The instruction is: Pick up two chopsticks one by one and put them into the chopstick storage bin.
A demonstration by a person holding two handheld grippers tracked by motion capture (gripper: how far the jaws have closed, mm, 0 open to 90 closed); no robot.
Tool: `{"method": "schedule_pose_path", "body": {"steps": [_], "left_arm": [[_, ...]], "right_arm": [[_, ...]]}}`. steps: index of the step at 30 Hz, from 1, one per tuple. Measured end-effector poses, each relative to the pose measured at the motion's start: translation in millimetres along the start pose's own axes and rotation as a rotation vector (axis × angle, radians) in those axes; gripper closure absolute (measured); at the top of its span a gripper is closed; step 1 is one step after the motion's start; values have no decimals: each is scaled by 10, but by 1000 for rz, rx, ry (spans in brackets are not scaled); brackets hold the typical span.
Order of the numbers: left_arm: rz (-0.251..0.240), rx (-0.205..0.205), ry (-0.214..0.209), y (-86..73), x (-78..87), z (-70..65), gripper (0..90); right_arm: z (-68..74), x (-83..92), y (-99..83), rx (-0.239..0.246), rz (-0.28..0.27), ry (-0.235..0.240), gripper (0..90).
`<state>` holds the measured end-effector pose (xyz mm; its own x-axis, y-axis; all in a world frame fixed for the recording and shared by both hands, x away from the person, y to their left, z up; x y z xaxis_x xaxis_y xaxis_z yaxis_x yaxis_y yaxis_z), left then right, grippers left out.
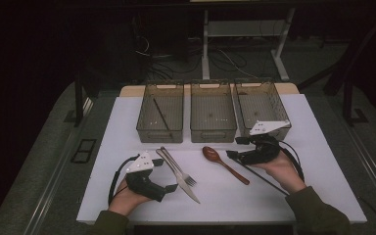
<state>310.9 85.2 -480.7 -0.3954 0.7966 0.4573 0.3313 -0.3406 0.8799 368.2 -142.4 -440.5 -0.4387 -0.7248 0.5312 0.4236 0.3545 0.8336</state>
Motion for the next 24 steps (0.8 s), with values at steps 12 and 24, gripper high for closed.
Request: {"method": "schedule_pose_path", "body": {"steps": [12, 24], "left_arm": [[-13, 7, -4, 15, 8, -6, 0], [-21, 11, -1, 22, 23, 16, 0]], "right_arm": [[-53, 316, -410, -37, 15, -35, 335], [-90, 628, -646, -59, -16, -64, 377]]}}
Point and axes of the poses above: each handheld gripper's, and its own axes: x roughly backward along the jaws, y roughly out of its top, z roughly to its left, the point moved 10 cm from there along -x, roughly forward along the jaws, and after that the axes turned 3 degrees about -z, right-handed, at the moved point
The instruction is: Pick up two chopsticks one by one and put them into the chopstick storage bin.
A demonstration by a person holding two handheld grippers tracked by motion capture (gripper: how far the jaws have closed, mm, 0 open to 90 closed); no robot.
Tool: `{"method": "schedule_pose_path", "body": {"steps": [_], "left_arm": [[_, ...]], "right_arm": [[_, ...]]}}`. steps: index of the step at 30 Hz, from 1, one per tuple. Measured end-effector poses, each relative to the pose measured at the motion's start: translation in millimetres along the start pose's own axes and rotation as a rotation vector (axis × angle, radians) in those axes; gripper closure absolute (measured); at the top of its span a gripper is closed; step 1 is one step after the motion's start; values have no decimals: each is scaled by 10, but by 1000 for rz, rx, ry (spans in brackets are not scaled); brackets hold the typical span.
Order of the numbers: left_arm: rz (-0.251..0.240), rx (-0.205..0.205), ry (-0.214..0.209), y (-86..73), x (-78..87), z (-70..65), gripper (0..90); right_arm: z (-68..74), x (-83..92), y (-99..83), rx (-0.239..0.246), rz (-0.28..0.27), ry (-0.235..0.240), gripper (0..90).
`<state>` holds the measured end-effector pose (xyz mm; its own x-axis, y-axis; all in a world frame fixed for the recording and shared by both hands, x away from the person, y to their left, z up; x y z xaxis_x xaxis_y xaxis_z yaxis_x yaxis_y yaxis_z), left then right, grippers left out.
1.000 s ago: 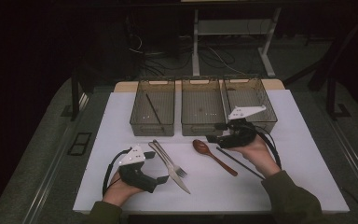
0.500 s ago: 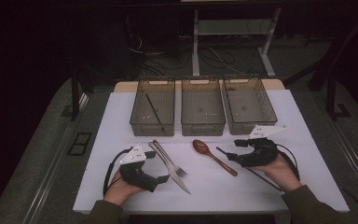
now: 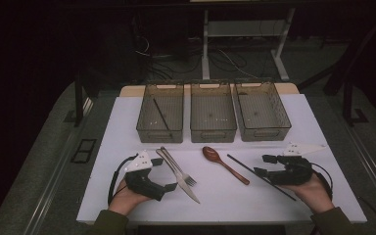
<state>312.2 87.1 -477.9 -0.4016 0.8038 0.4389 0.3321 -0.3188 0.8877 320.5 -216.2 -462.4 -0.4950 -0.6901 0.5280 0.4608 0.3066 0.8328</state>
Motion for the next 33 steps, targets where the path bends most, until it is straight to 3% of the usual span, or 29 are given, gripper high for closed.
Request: {"method": "schedule_pose_path", "body": {"steps": [9, 16, 24, 33], "left_arm": [[10, -6, 7, -5, -10, -19, 0], [11, -11, 9, -5, -1, -15, 0], [7, -6, 7, -5, -8, -16, 0], [5, -6, 3, -7, 6, -6, 0]], "right_arm": [[-105, 56, -201, 4, 59, -38, 508], [-154, -60, -415, 16, 180, -47, 638], [-173, -109, -537, 30, 258, -50, 746], [-183, -136, -586, 55, 298, -71, 819]]}}
Point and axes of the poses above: each handheld gripper's, and its own axes: x roughly backward along the jaws, y roughly out of its top, z roughly to its left, the point moved 10 cm from there along -x, roughly forward along the jaws, and after that the axes turned 3 degrees about -z, right-handed, at the moved point
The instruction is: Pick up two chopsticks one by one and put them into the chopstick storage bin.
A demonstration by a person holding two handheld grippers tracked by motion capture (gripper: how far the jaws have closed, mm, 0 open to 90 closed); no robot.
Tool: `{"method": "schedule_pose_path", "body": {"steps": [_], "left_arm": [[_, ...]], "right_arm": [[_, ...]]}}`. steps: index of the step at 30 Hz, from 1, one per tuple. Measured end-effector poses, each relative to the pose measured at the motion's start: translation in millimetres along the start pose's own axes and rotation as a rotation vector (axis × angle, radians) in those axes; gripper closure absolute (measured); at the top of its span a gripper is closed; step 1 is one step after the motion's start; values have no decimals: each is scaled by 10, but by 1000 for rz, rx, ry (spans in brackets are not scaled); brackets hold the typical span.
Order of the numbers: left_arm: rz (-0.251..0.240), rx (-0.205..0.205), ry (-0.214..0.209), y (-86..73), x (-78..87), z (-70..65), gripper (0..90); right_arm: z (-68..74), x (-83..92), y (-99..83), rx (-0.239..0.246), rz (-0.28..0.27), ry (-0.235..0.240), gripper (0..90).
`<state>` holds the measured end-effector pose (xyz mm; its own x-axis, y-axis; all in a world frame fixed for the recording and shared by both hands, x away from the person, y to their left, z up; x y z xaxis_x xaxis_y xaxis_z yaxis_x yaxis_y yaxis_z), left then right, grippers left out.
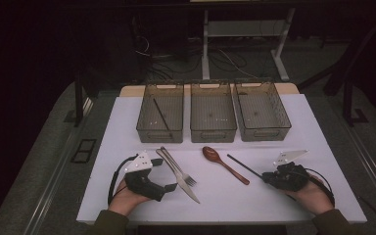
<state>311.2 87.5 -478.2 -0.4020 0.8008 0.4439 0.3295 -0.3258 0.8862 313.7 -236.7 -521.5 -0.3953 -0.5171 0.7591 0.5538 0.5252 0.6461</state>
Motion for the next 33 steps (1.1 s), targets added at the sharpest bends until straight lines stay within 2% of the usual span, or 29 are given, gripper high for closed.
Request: {"method": "schedule_pose_path", "body": {"steps": [11, 13, 17, 25, 33], "left_arm": [[6, -2, 9, 2, -5, -27, 0], [5, -2, 10, 2, -4, -26, 0], [7, -3, 10, 1, -8, -20, 0], [0, 1, 10, 5, -6, -24, 0], [0, -3, 10, 6, -6, -21, 0]], "right_arm": [[3, -1, -6, 23, 9, -14, 849], [1, -2, -6, 8, 5, -7, 850], [4, -2, -4, 17, 7, -10, 852], [-5, 4, 3, 1, 5, -4, 853], [-25, 67, 58, -14, -42, 8, 854]]}}
Point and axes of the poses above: each handheld gripper's, and its own axes: x roughly backward along the jaws, y roughly out of its top, z roughly to its left, the point moved 10 cm from there along -x, roughly forward along the jaws, and after that the axes turned 3 degrees about -z, right-handed, at the moved point
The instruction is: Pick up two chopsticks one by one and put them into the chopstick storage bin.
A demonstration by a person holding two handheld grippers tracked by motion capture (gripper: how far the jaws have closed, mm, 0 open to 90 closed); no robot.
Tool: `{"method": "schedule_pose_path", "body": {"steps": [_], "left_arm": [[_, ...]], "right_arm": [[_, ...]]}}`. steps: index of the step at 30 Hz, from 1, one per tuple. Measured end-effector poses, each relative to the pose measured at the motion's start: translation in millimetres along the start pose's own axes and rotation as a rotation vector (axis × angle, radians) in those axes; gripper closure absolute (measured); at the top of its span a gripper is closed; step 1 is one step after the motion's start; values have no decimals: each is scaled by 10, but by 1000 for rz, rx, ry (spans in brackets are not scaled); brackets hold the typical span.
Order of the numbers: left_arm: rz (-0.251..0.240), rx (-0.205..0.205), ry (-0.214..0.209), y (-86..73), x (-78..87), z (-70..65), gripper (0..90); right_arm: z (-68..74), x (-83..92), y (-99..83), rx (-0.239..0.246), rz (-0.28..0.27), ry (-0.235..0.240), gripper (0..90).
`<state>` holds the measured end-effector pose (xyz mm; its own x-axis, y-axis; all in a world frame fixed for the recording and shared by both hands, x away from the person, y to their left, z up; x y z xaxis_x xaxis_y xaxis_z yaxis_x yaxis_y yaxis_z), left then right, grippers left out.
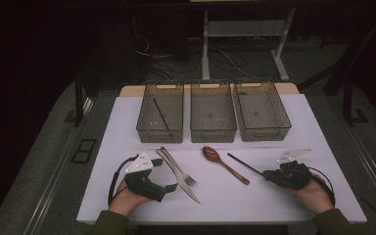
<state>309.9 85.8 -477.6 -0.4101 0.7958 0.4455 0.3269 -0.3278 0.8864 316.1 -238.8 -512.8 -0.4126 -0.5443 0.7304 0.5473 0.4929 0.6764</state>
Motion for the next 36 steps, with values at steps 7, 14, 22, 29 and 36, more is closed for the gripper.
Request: {"method": "schedule_pose_path", "body": {"steps": [7, 14, 22, 29, 36], "left_arm": [[6, -4, 0, -5, 3, 5, 0], [5, -4, 1, -5, 2, 5, 0], [7, -5, 1, -7, -6, 7, 0], [5, 2, 3, -7, -12, 5, 0], [8, -1, 0, -11, -18, 1, 0]], "right_arm": [[2, 87, 80, -12, -61, 25, 855], [0, 176, 167, -24, -113, 45, 855], [35, 292, 315, -24, -172, 72, 854], [52, 313, 471, -18, -206, 81, 854], [45, 298, 664, -7, -233, 77, 854]]}}
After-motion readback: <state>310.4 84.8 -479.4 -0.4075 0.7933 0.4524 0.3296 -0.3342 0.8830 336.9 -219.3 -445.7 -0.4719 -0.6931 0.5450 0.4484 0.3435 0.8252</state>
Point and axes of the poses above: each handheld gripper's, and its own axes: x roughly backward along the jaws, y roughly out of its top, z roughly to its left, the point moved 10 cm from there along -x, roughly forward along the jaws, and after that the axes turned 3 degrees about -z, right-handed, at the moved point
